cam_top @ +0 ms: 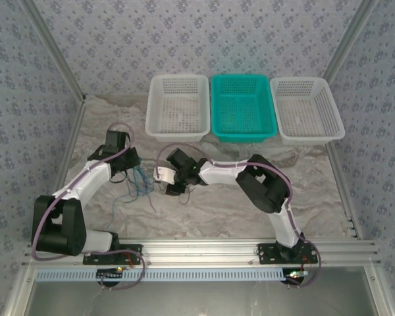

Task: Untangle the cables

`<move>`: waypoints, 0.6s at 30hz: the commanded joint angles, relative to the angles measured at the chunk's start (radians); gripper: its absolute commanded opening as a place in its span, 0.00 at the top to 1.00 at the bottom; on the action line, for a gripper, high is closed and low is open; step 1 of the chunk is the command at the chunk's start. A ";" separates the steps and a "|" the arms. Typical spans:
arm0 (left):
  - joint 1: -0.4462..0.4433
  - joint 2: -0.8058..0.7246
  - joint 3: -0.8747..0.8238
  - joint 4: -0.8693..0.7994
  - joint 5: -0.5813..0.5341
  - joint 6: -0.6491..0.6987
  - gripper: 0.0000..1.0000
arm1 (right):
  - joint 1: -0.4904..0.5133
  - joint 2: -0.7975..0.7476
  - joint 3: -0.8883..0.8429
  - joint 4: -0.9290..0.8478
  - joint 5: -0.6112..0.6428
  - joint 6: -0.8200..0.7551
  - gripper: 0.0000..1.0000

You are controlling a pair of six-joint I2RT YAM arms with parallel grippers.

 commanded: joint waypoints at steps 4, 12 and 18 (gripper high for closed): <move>-0.007 -0.005 -0.004 -0.013 -0.034 -0.007 1.00 | 0.000 0.008 0.002 -0.042 -0.007 0.002 1.00; 0.037 -0.027 -0.015 -0.061 -0.140 -0.034 1.00 | -0.134 -0.267 -0.306 0.361 0.124 0.429 1.00; 0.155 -0.031 -0.069 0.000 -0.007 -0.066 1.00 | -0.299 -0.490 -0.477 0.395 0.309 0.793 1.00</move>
